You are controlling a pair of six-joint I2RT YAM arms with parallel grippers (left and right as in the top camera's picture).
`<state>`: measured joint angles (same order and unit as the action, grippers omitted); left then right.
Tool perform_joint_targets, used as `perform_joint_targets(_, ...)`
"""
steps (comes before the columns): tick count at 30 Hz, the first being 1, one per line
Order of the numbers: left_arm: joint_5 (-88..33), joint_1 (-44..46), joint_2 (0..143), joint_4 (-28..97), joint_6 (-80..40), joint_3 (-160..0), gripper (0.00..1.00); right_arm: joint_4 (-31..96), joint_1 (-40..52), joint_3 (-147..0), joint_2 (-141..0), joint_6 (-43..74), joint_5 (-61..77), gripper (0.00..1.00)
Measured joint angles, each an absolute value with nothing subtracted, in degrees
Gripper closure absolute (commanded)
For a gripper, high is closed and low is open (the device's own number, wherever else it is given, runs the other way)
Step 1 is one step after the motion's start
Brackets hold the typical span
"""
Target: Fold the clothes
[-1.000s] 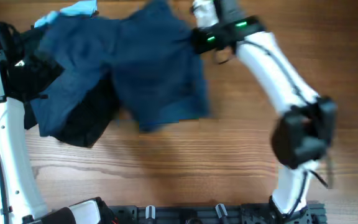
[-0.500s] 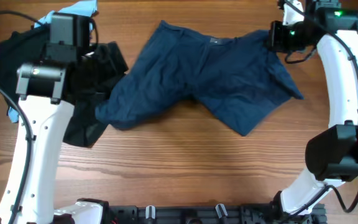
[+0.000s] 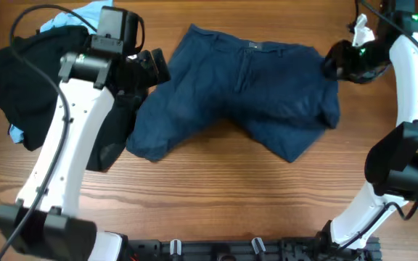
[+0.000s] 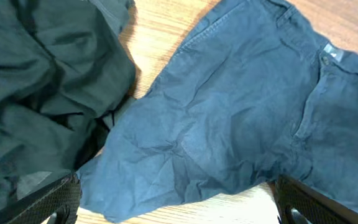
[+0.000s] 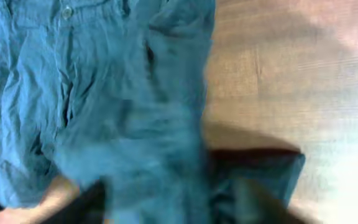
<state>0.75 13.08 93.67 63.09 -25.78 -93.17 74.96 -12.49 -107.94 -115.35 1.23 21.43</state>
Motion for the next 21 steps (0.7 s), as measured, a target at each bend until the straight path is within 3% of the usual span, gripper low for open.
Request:
perform_joint_targets(10,-3.64,13.08,95.42,59.35,-20.95,-93.17,0.01,82.11,-7.20,-114.69,-109.84,-2.85,23.75,0.05)
perform_joint_targets(11,-3.79,13.08,95.42,59.16,-20.80,-93.17,0.01,79.90,-5.96,-114.69,-109.49,-2.39,23.33,0.11)
perform_joint_targets(12,-3.88,13.08,95.42,59.00,-20.62,-93.17,0.01,77.36,-4.36,-114.67,-109.49,-1.41,22.55,0.31)
perform_joint_targets(13,-4.01,13.08,95.42,59.07,-20.60,-93.17,0.00,74.70,-3.07,-114.30,-109.65,-0.49,21.58,0.69)
perform_joint_targets(14,-4.05,13.08,95.42,59.05,-20.58,-93.17,0.01,71.48,-1.45,-113.56,-110.06,1.04,20.27,0.90)
perform_joint_targets(15,-4.12,13.08,95.42,59.07,-20.47,-93.17,0.01,69.43,-0.47,-113.06,-110.59,2.13,19.25,0.96)
perform_joint_targets(21,-4.23,13.08,95.42,59.55,-20.40,-93.17,0.03,61.17,1.45,-110.89,-121.16,7.40,16.32,0.96)
